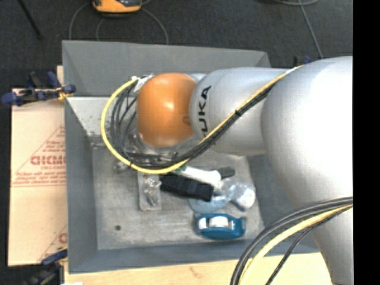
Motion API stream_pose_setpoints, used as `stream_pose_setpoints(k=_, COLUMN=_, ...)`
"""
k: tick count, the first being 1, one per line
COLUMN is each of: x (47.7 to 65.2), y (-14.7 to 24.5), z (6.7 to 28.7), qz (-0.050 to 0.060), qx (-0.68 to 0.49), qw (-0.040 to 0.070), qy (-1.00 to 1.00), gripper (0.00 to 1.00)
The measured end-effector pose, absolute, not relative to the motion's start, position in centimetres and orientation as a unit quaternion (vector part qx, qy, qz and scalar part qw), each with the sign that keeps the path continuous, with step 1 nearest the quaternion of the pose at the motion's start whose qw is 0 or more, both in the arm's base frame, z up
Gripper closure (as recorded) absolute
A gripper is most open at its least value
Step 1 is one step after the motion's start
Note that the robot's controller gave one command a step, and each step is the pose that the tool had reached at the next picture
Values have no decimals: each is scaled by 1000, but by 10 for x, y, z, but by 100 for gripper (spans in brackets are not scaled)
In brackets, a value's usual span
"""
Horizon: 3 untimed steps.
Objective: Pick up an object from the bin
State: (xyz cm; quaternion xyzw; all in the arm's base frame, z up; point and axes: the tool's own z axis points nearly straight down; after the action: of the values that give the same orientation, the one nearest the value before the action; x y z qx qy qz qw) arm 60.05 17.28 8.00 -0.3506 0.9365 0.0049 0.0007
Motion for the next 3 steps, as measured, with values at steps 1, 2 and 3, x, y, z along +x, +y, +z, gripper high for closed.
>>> stream_pose_setpoints(k=1, x=600, y=171, z=81, qz=3, qx=-379, qw=-7, qy=925, gripper=100)
stream_pose_setpoints(k=2, x=600, y=171, z=81, qz=3, qx=-398, qw=-6, qy=917, gripper=100)
stream_pose_setpoints(k=3, x=599, y=171, z=83, qz=1, qx=-415, qw=-8, qy=910, gripper=100)
